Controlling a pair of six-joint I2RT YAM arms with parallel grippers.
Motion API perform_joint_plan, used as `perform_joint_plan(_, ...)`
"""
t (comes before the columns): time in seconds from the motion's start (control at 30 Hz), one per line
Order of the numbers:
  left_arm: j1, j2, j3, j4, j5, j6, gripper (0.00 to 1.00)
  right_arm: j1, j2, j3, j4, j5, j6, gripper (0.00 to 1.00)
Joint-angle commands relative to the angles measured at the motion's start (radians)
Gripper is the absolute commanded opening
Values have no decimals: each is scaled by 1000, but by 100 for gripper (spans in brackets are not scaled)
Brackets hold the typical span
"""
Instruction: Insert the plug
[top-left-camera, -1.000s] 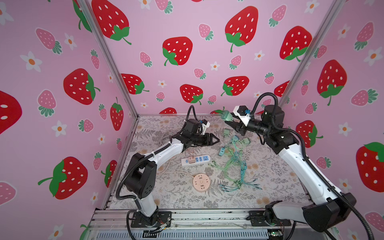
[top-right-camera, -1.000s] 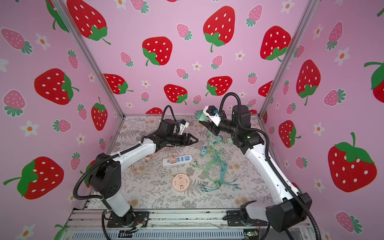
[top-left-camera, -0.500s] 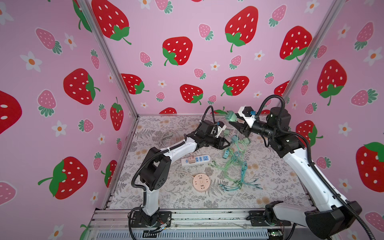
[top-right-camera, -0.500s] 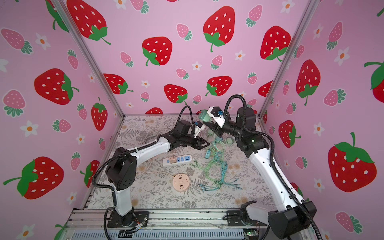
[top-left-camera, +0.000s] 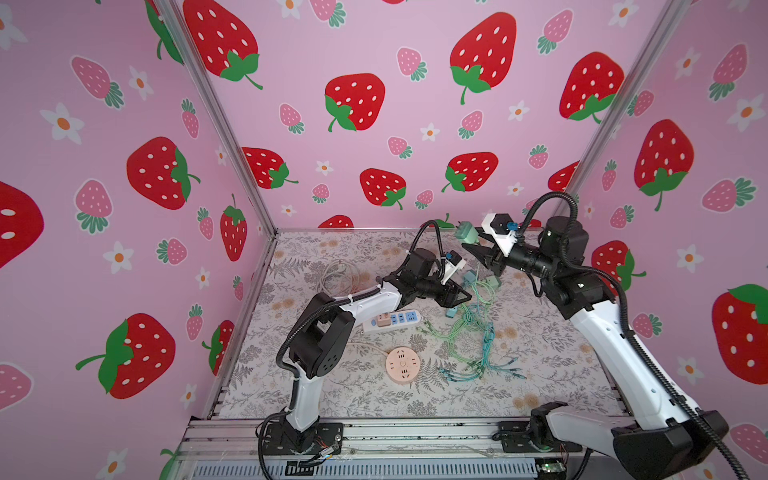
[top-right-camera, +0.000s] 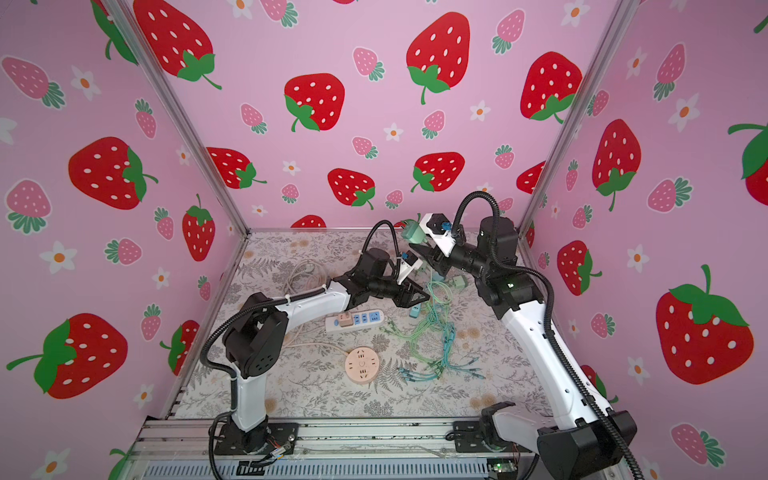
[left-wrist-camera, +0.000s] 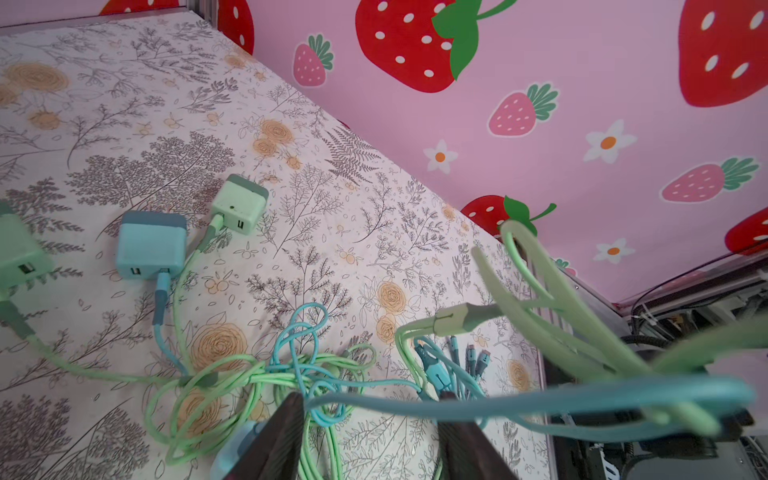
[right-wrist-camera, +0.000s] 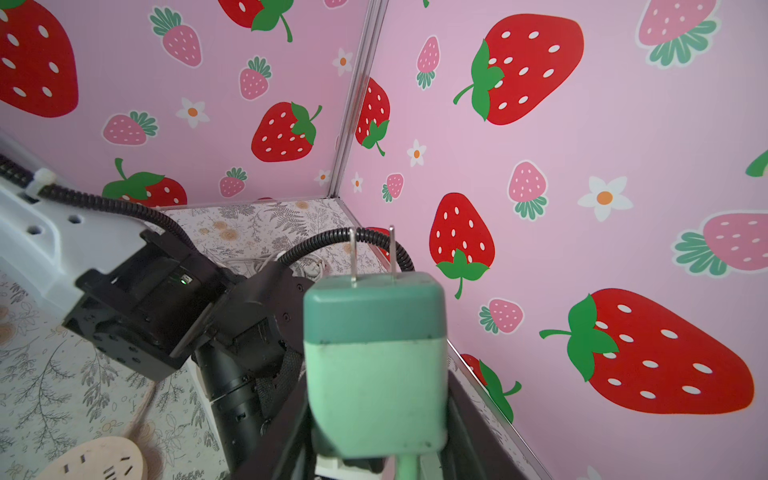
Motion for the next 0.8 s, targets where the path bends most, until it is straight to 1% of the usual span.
perform_joint_plan(0.0,-14,24,29,113,-12,28,53,-8,-35,-5,33,-31,2,19)
perform_joint_plan(0.07,-16,34,32,144,-42,12,48,-9,-38,-9,34,-33,4,19)
perform_joint_plan(0.17,-15,38,30,175,-63,-6,34,-10,-47,-19,38,-22,4,19)
perform_joint_plan(0.3,-14,32,45,136,-58,-2,12,-20,-63,-40,51,12,12,19)
perform_joint_plan(0.37,-12,22,45,111,-59,9,7,-29,-73,-55,65,35,23,19)
perform_joint_plan(0.4,-11,12,43,97,-63,17,0,-35,-79,-65,77,59,33,19)
perform_joint_plan(0.53,3,-30,41,15,-100,68,0,-71,-90,-95,119,166,78,19)
perform_joint_plan(0.6,13,-48,56,-57,-130,107,0,-98,-90,-107,138,215,104,19)
perform_joint_plan(0.67,24,-50,109,-163,-178,151,0,-118,-90,-117,155,241,126,19)
perform_joint_plan(0.77,25,-34,225,-336,-291,255,0,-127,-103,-128,164,246,133,19)
